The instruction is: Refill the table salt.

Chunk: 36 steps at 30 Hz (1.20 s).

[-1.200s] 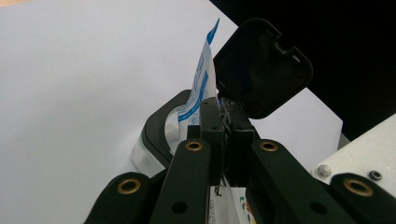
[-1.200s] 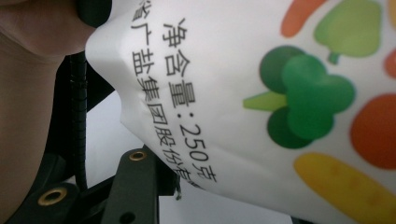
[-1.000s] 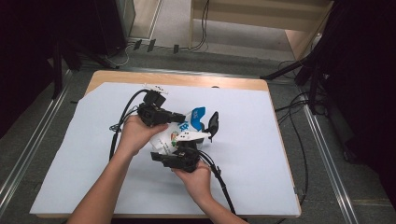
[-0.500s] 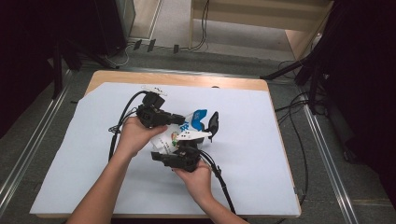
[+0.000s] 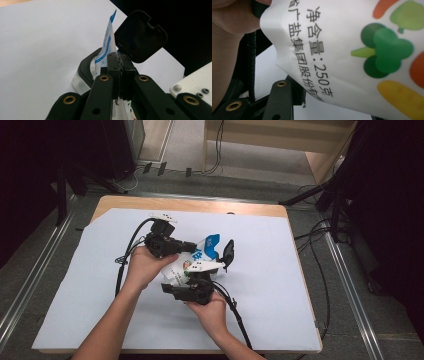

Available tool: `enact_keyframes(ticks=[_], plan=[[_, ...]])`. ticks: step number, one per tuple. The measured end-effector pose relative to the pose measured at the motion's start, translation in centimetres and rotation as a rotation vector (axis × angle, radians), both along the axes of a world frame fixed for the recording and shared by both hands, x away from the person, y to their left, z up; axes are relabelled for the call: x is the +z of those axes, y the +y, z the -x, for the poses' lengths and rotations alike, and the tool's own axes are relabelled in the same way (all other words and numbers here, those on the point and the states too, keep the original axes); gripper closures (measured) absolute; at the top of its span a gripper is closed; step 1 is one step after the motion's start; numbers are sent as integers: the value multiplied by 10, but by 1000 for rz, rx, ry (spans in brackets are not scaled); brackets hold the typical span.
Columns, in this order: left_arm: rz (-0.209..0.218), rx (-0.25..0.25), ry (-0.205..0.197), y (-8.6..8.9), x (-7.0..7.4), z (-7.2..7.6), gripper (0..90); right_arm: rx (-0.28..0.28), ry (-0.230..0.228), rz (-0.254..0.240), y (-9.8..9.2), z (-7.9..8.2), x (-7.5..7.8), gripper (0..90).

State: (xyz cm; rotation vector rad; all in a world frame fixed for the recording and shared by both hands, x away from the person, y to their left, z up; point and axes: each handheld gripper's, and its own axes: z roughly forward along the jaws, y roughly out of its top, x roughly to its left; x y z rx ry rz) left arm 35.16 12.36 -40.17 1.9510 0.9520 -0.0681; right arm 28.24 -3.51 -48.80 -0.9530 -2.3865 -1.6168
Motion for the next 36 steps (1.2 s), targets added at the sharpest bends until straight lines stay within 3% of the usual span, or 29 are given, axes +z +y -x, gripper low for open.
enact_keyframes(ticks=[5,12,23,28,36], plan=[[19,4,1,0,0,1,898,3,5,0,-1,0,0,584],[19,10,-2,1,1,2,897,7,28,-25,-2,-1,2,591],[6,12,-12,1,2,3,896,12,30,-26,-2,-1,1,591],[55,0,2,3,3,4,892,13,27,-30,-2,0,3,597],[45,10,-3,3,2,5,894,18,26,-24,-1,0,3,595]])
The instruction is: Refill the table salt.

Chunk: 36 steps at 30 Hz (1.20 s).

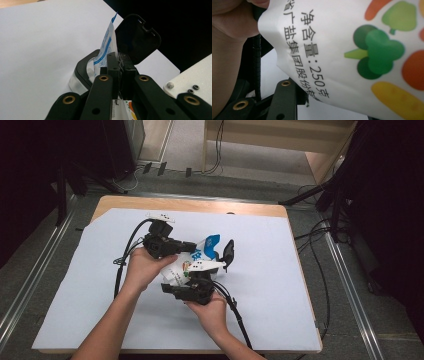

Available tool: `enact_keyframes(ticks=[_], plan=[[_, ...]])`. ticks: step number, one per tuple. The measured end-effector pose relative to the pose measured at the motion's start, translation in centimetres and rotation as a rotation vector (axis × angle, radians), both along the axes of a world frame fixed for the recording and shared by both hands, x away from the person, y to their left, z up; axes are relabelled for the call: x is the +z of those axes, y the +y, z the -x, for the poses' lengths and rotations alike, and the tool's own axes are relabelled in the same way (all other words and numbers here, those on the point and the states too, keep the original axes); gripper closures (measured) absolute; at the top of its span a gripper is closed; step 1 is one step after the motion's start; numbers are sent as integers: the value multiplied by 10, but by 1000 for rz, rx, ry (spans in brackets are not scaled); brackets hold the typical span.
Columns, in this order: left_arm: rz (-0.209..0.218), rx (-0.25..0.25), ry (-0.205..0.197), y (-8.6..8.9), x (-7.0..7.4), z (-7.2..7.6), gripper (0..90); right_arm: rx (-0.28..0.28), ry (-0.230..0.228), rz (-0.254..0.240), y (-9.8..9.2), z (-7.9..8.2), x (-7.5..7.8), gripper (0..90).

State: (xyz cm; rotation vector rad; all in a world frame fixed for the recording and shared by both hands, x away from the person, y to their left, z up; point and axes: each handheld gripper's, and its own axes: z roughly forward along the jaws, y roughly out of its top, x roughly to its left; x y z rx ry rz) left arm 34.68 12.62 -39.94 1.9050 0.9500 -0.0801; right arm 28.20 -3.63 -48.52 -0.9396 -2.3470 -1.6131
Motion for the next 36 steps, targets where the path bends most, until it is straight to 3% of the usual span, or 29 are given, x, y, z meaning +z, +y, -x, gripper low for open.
enact_keyframes(ticks=[17,27,36], plan=[[-5,10,-2,-1,-1,1,896,3,-28,28,2,1,-1,580],[-7,0,-9,-1,0,1,873,2,28,-15,0,-2,-1,601],[-1,-5,-13,-2,0,2,864,3,31,-25,-1,-2,-1,602]])
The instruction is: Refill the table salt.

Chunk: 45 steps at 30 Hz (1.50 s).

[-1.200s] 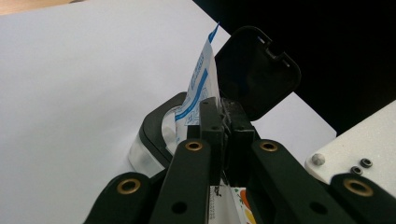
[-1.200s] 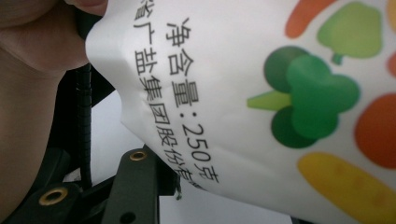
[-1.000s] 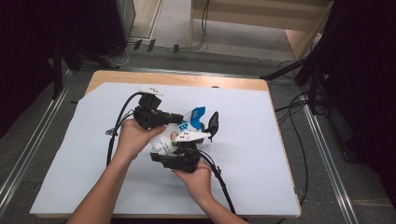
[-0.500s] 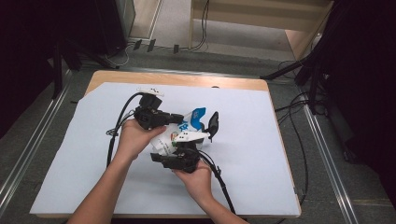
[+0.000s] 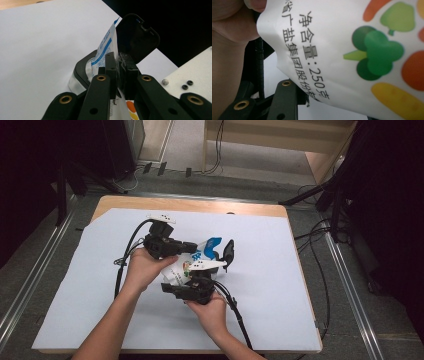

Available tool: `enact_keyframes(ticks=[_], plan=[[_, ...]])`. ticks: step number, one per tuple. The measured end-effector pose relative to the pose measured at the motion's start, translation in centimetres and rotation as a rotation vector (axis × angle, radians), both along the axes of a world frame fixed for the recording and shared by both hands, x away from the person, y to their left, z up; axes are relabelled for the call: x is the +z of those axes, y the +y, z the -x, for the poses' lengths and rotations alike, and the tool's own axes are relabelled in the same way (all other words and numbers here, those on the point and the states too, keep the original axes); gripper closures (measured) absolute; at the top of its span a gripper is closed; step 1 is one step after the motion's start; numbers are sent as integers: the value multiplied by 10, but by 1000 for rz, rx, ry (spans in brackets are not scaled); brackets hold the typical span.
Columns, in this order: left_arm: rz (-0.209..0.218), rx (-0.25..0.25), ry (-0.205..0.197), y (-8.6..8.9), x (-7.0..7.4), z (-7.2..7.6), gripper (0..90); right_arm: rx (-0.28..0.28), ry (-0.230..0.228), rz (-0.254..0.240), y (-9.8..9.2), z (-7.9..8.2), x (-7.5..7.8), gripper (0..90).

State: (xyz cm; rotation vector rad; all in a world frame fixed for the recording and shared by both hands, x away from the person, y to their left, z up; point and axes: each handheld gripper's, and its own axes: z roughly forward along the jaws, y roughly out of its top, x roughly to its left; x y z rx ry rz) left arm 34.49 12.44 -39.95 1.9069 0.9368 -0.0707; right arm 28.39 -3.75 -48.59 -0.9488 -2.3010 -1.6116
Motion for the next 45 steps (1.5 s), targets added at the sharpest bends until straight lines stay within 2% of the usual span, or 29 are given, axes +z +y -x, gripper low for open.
enact_keyframes(ticks=[10,15,22,31,33,39,45], plan=[[-19,-2,-7,0,0,0,876,-5,-6,-3,0,0,1,598],[-17,5,-11,0,1,1,890,-7,-33,15,1,2,2,590],[-12,14,-10,1,2,2,894,-14,-94,61,5,5,3,549],[-16,8,-7,-1,0,2,892,-6,-82,71,4,4,2,581],[-26,9,-16,-2,0,2,887,-5,-76,71,4,4,1,586],[-20,2,-21,-2,0,2,879,0,-45,50,3,2,2,593],[-24,1,-17,-2,-1,2,875,4,-47,49,3,1,0,593]])
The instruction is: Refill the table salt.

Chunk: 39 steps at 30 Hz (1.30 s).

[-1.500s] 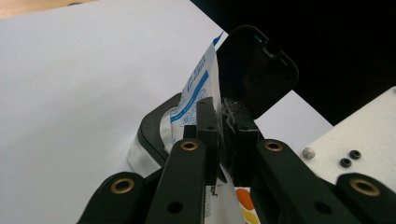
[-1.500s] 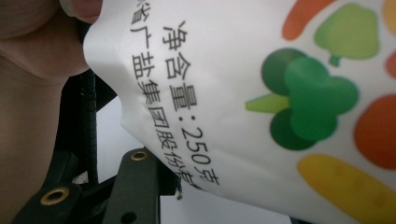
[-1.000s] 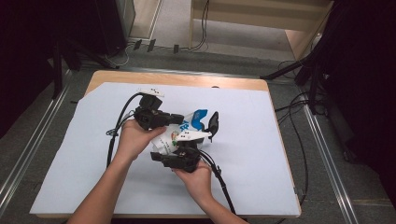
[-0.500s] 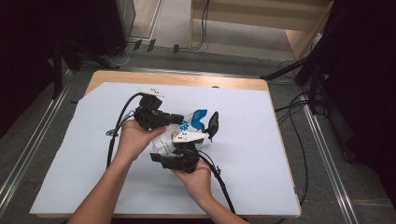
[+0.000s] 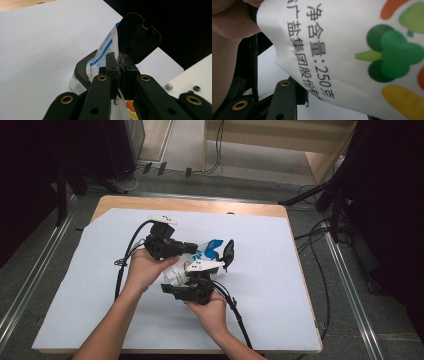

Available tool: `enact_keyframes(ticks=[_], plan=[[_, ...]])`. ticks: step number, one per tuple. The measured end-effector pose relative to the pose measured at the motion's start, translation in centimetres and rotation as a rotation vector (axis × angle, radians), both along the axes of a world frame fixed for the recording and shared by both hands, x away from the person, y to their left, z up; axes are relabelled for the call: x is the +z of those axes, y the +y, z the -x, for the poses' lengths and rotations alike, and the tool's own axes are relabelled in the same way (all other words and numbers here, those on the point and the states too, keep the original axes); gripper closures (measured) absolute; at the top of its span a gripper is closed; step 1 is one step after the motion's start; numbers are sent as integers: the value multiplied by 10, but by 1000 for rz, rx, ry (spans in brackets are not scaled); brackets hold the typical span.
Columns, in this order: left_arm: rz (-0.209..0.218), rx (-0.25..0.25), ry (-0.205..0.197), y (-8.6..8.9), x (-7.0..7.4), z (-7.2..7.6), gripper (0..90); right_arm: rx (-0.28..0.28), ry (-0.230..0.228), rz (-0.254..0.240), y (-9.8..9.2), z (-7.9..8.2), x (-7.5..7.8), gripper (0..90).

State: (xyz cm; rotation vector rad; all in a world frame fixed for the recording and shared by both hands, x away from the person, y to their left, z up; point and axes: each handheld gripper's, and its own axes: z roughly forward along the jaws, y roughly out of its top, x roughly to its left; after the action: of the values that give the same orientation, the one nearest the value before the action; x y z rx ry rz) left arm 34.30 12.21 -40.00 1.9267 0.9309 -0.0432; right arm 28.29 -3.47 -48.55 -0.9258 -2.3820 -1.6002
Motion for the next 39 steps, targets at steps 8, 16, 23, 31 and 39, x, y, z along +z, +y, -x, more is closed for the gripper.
enact_keyframes(ticks=[8,16,23,31,39], plan=[[0,0,1,0,0,0,875,2,-3,2,0,0,0,594],[8,10,7,-1,-1,0,878,1,-16,13,1,1,0,584],[7,15,2,0,0,0,878,2,-50,34,3,4,0,547],[16,15,-6,0,0,1,878,2,-52,41,3,3,1,583],[22,10,-7,-1,1,1,871,5,2,2,1,1,0,597]])
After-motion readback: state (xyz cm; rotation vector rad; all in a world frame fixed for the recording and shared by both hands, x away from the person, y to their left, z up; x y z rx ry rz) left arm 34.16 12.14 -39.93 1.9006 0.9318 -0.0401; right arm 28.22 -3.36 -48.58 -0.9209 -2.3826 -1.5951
